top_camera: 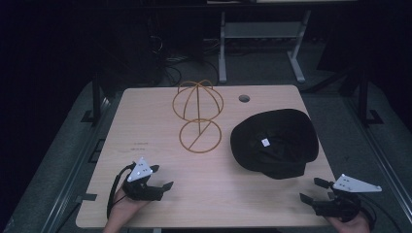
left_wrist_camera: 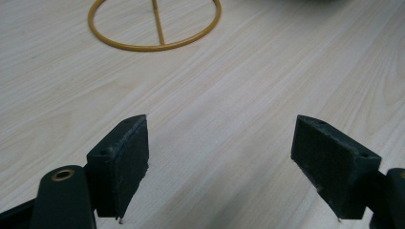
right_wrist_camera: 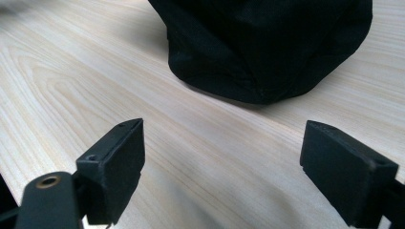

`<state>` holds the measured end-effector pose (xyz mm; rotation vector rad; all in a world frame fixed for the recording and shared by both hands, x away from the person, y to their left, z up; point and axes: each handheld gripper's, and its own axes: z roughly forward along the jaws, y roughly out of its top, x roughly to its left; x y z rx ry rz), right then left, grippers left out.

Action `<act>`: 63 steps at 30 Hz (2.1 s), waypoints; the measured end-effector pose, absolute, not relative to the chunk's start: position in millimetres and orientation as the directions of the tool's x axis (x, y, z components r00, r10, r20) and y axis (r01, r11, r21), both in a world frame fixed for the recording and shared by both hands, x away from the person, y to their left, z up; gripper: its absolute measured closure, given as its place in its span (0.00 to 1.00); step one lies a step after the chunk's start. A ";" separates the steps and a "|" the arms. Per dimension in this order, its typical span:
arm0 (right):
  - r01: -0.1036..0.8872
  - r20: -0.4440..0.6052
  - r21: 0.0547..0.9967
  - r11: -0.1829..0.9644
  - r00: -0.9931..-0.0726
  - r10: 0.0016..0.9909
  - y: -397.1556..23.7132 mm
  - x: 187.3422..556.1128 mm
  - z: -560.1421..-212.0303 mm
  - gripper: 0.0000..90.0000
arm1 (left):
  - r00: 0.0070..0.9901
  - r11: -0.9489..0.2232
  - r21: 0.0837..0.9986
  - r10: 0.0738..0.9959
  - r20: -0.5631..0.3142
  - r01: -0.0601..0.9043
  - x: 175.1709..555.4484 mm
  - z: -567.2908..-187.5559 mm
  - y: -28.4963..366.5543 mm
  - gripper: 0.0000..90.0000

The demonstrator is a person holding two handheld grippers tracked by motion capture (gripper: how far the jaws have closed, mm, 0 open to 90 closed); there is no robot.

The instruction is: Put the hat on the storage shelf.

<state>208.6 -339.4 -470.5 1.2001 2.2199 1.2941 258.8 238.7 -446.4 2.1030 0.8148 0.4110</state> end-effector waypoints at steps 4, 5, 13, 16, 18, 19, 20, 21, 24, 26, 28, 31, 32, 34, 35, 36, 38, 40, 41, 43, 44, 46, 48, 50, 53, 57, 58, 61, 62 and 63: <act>0.509 0.146 0.826 0.243 -0.610 0.779 -340.0 209.5 -471.4 0.17 | 0.746 -0.463 0.785 0.666 0.002 0.412 260.3 -447.1 233.7 0.22; 0.509 0.146 0.826 0.243 -0.609 0.780 -340.1 209.4 -471.2 0.17 | 0.751 -0.473 0.781 0.661 0.008 0.408 260.6 -446.8 233.4 0.22; 0.508 0.155 0.831 0.226 -0.603 0.783 -340.1 207.7 -467.7 0.17 | 0.774 -0.468 0.799 0.633 0.005 0.378 258.9 -437.8 217.7 0.23; 0.503 0.154 0.835 0.223 -0.603 0.783 -340.0 207.6 -466.3 0.16 | 0.790 -0.467 0.808 0.613 0.003 0.359 259.9 -429.7 207.8 0.23; 0.504 0.161 0.837 0.215 -0.602 0.782 -340.4 207.8 -466.1 0.16 | 0.804 -0.475 0.810 0.594 0.006 0.345 260.0 -423.7 198.6 0.23; 0.505 0.163 0.836 0.215 -0.603 0.781 -340.6 208.1 -466.1 0.16 | 0.810 -0.481 0.809 0.587 0.010 0.338 260.2 -421.6 195.2 0.23; 0.504 0.159 0.835 0.220 -0.604 0.781 -340.5 208.0 -466.2 0.16 | 0.820 -0.487 0.810 0.572 0.012 0.328 260.6 -418.6 189.0 0.23; 0.504 0.159 0.835 0.220 -0.604 0.781 -340.5 208.0 -466.2 0.16 | 0.827 -0.493 0.809 0.563 0.014 0.322 261.0 -416.8 185.1 0.23; 0.503 0.160 0.836 0.218 -0.604 0.781 -340.5 207.1 -466.0 0.16 | 0.854 -0.508 0.811 0.520 0.018 0.292 263.4 -406.6 163.6 0.23; 0.500 0.156 0.837 0.221 -0.607 0.779 -340.0 207.3 -466.0 0.16 | 0.860 -0.514 0.810 0.510 0.024 0.282 264.2 -403.8 158.1 0.23; 0.501 0.156 0.836 0.224 -0.608 0.778 -339.5 207.2 -465.9 0.16 | 0.878 -0.523 0.810 0.479 0.024 0.263 265.5 -397.4 144.0 0.23; 0.497 0.148 0.836 0.232 -0.612 0.777 -338.8 207.0 -465.9 0.16 | 0.893 -0.544 0.805 0.449 0.040 0.237 266.6 -391.2 130.5 0.23; 0.495 0.147 0.837 0.232 -0.613 0.776 -338.8 207.1 -465.9 0.16 | 0.898 -0.551 0.803 0.437 0.045 0.228 267.2 -388.2 124.1 0.24; 0.496 0.150 0.837 0.231 -0.614 0.775 -338.7 207.3 -465.8 0.16 | 0.906 -0.555 0.803 0.421 0.045 0.218 268.3 -384.6 116.0 0.24; 0.497 0.152 0.837 0.230 -0.615 0.774 -338.6 207.5 -465.7 0.16 | 0.912 -0.557 0.803 0.409 0.043 0.212 269.5 -382.7 110.4 0.24; 0.500 0.156 0.835 0.229 -0.615 0.773 -337.9 207.4 -465.6 0.16 | 0.915 -0.559 0.802 0.401 0.039 0.211 270.3 -381.4 106.0 0.24; 0.498 0.153 0.835 0.234 -0.619 0.771 -337.2 207.1 -465.7 0.16 | 0.922 -0.569 0.797 0.385 0.043 0.200 271.6 -379.4 98.3 0.24; 0.498 0.153 0.835 0.235 -0.620 0.770 -336.8 207.5 -465.8 0.16 | 0.929 -0.573 0.797 0.368 0.042 0.191 273.0 -377.0 89.2 0.24; 0.499 0.154 0.834 0.235 -0.620 0.770 -336.7 207.6 -465.8 0.16 | 0.932 -0.576 0.795 0.360 0.040 0.188 273.4 -375.8 85.3 0.24; 0.500 0.157 0.834 0.234 -0.621 0.768 -336.7 207.8 -465.6 0.16 | 0.938 -0.580 0.795 0.343 0.042 0.177 273.8 -373.9 77.4 0.24; 0.499 0.157 0.835 0.233 -0.622 0.767 -336.7 207.8 -465.6 0.16 | 0.941 -0.582 0.795 0.336 0.042 0.172 273.9 -373.1 73.5 0.24; 0.500 0.159 0.834 0.233 -0.623 0.766 -336.3 207.8 -465.5 0.16 | 0.946 -0.591 0.791 0.320 0.047 0.160 274.7 -371.4 67.0 0.24; 0.500 0.160 0.834 0.233 -0.624 0.765 -336.0 208.0 -465.8 0.16 | 0.950 -0.597 0.788 0.308 0.048 0.153 275.2 -369.7 59.1 0.24; 0.500 0.160 0.834 0.235 -0.626 0.763 -336.1 208.4 -465.9 0.16 | 0.955 -0.605 0.784 0.290 0.054 0.139 276.2 -367.6 49.4 0.24; 0.498 0.158 0.834 0.236 -0.626 0.764 -335.5 208.6 -465.6 0.16 | 0.959 -0.609 0.784 0.276 0.063 0.124 277.9 -365.2 39.8 0.25; 0.495 0.157 0.836 0.236 -0.628 0.762 -335.2 208.6 -465.4 0.16 | 0.966 -0.625 0.773 0.250 0.069 0.106 282.4 -363.5 22.4 0.25; 0.498 0.158 0.835 0.236 -0.627 0.763 -335.2 208.6 -465.4 0.16 | 0.967 -0.629 0.770 0.244 0.069 0.104 283.8 -363.6 17.4 0.26; 0.498 0.159 0.834 0.236 -0.627 0.763 -335.5 209.1 -465.4 0.16 | 0.970 -0.637 0.765 0.233 0.067 0.100 287.2 -364.2 7.5 0.26; 0.497 0.160 0.835 0.234 -0.627 0.762 -335.6 209.3 -465.2 0.16 | 0.973 -0.649 0.755 0.222 0.070 0.093 288.7 -365.3 1.6 0.27; 0.497 0.160 0.835 0.234 -0.627 0.762 -335.6 209.3 -465.2 0.16 | 0.973 -0.649 0.755 0.222 0.070 0.093 288.7 -365.3 1.6 0.27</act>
